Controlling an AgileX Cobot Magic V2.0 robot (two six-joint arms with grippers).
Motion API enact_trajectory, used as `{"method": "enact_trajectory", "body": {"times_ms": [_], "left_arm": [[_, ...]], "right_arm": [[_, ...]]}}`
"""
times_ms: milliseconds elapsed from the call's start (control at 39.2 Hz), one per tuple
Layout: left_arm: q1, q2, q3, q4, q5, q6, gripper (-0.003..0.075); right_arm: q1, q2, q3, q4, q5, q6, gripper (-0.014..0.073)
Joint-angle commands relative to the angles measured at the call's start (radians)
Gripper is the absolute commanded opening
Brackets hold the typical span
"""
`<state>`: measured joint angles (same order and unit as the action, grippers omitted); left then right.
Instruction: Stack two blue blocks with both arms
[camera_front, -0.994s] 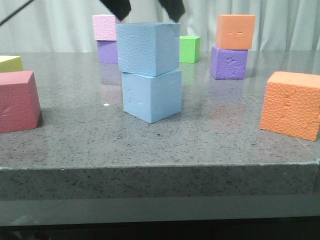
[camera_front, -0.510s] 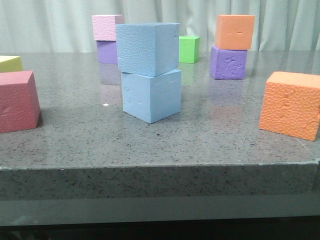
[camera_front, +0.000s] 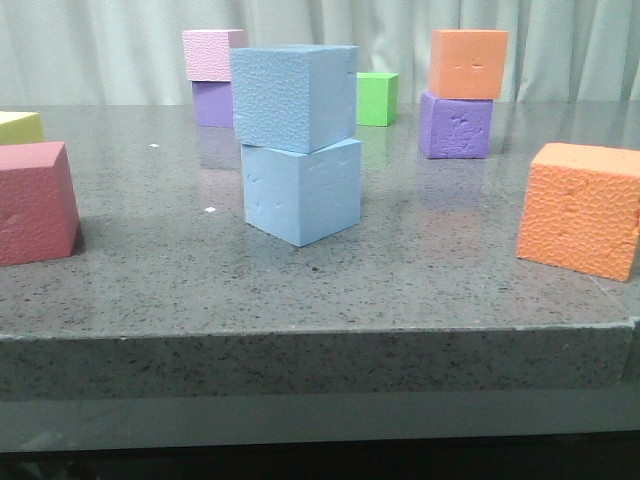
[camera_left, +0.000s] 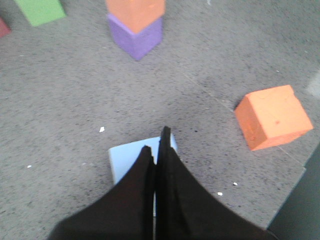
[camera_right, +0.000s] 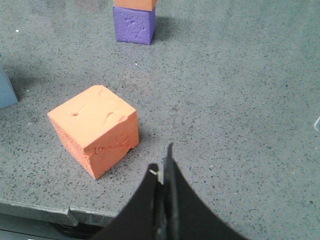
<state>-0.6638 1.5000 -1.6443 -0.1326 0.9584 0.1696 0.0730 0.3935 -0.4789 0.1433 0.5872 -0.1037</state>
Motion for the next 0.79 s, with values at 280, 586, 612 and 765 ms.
{"method": "enact_trajectory", "body": {"times_ms": [280,586,612,765], "left_arm": [[0.07,-0.48,0.558,-0.01,-0.531,0.004,-0.002],[0.07,-0.846,0.925,-0.009,-0.684,0.003,-0.002],[0.07,-0.87,0.951,-0.009,-0.684,0.001,-0.002],[0.07,-1.053,1.059,-0.012,-0.684,-0.009,-0.002]], "right_arm": [[-0.004,0.003,-0.026,0.006,-0.072,-0.001,-0.0071],[-0.004,0.003,-0.026,0.006,-0.072,-0.001,-0.0071],[-0.004,0.003,-0.026,0.006,-0.072,-0.001,-0.0071],[-0.004,0.003,-0.026,0.006,-0.072,-0.001,-0.0071]]}}
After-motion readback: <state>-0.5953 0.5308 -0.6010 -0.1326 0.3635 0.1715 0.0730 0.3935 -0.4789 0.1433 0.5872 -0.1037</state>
